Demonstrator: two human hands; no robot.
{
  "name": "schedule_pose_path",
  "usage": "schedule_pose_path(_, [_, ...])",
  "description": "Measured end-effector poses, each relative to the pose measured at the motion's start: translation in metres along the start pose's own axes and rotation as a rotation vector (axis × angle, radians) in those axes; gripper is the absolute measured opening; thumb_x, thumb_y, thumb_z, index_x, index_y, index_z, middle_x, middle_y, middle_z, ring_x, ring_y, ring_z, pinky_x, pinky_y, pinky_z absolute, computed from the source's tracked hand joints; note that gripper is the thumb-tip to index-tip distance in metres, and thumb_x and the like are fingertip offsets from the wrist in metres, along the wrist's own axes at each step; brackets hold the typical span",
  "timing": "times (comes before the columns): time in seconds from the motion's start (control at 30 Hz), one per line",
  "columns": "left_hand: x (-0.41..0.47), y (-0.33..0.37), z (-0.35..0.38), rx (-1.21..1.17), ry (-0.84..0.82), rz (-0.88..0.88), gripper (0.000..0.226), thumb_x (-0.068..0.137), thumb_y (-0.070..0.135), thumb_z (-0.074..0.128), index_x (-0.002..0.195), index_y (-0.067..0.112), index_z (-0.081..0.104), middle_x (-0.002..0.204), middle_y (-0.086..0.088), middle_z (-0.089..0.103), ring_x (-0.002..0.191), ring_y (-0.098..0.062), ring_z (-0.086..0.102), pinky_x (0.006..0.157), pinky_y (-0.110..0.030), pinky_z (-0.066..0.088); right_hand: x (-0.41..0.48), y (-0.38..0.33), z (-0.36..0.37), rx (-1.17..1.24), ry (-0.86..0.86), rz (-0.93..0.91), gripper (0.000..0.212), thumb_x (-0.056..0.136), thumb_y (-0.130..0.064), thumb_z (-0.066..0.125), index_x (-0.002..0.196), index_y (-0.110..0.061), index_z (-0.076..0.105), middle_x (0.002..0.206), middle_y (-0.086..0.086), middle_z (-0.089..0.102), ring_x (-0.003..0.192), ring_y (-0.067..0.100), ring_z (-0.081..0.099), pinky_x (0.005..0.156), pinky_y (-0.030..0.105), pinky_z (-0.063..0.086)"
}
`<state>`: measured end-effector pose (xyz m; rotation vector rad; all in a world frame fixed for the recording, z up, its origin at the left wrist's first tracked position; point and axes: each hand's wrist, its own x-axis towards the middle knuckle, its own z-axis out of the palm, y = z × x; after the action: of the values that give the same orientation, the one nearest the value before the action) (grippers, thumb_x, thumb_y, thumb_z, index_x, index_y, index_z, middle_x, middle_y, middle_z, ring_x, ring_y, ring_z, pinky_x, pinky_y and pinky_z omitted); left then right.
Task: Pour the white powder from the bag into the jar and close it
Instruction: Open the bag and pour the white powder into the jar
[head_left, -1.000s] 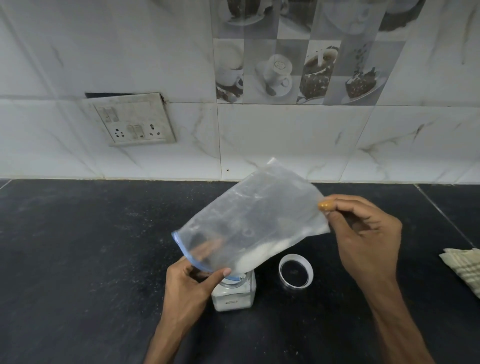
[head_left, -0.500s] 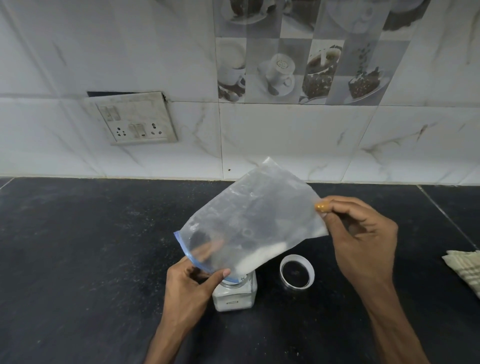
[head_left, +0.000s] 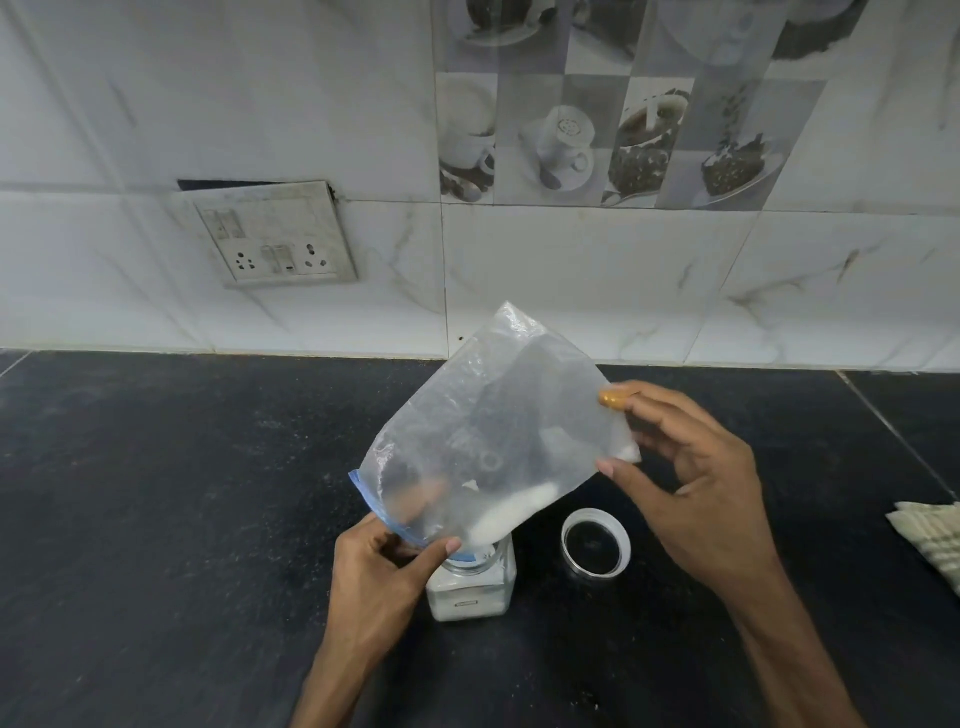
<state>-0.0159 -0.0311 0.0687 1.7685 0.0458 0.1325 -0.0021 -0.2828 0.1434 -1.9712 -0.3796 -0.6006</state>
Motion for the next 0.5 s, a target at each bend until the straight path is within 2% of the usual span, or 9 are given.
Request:
schedule_pose_path(0.07, [0.0,-0.0003,-0.0004,-0.01,0.0,-0.001,0.05,0.069,0.001,0.086,0.105,0.034,0.073,0.066,0.011,0.074,0.048,0.002,0.057,0.054,-0.011,0.048,-0.0013,0.002,0.0006,0.085,0.012,0.057,0.063,0.075,0.014,0.075,0.123,-0.023,0.062,0.128,-0.004,0.061,0.12,0.015,0.062,0.089,0.03,0.058])
schedule_pose_path(0.17, [0.0,0.0001,-0.0017,-0.01,0.024,-0.003,0.053,0.068,0.0,0.086,0.102,0.039,0.072,0.079,0.01,0.078,0.056,-0.001,0.062,0.056,-0.013,0.052,-0.0027,0.0043,-0.0023,0.208,0.022,0.18,0.069,0.078,0.015,0.071,0.126,-0.031,0.054,0.123,-0.006,0.065,0.117,0.015,0.065,0.089,0.032,0.058])
schedule_pose_path(0.3, [0.0005,0.0009,-0.0028,-0.012,0.02,0.007,0.056,0.068,0.0,0.085,0.104,0.041,0.072,0.094,0.011,0.079,0.064,-0.004,0.069,0.063,-0.014,0.055,-0.0086,0.0031,-0.0025,0.078,-0.034,0.233,0.062,0.084,0.001,0.072,0.13,-0.035,0.052,0.1,-0.009,0.077,0.099,0.007,0.072,0.091,0.024,0.056])
schedule_pose_path(0.4, [0.0007,0.0009,-0.0024,-0.001,0.024,0.009,0.055,0.067,0.001,0.086,0.103,0.04,0.072,0.093,0.011,0.079,0.061,-0.001,0.068,0.063,-0.013,0.055,-0.0076,-0.0024,-0.0043,-0.009,0.03,0.208,0.056,0.081,-0.009,0.075,0.123,-0.04,0.054,0.089,-0.02,0.076,0.09,-0.002,0.072,0.085,0.013,0.052])
schedule_pose_path(0.5, [0.0008,0.0005,-0.0012,0.007,0.016,0.002,0.053,0.067,0.002,0.087,0.103,0.038,0.072,0.089,0.014,0.078,0.058,0.0,0.066,0.06,-0.012,0.054,-0.0072,-0.0041,-0.0026,0.039,0.121,0.217,0.048,0.076,-0.017,0.077,0.113,-0.041,0.058,0.081,-0.015,0.076,0.077,0.004,0.073,0.076,0.014,0.055])
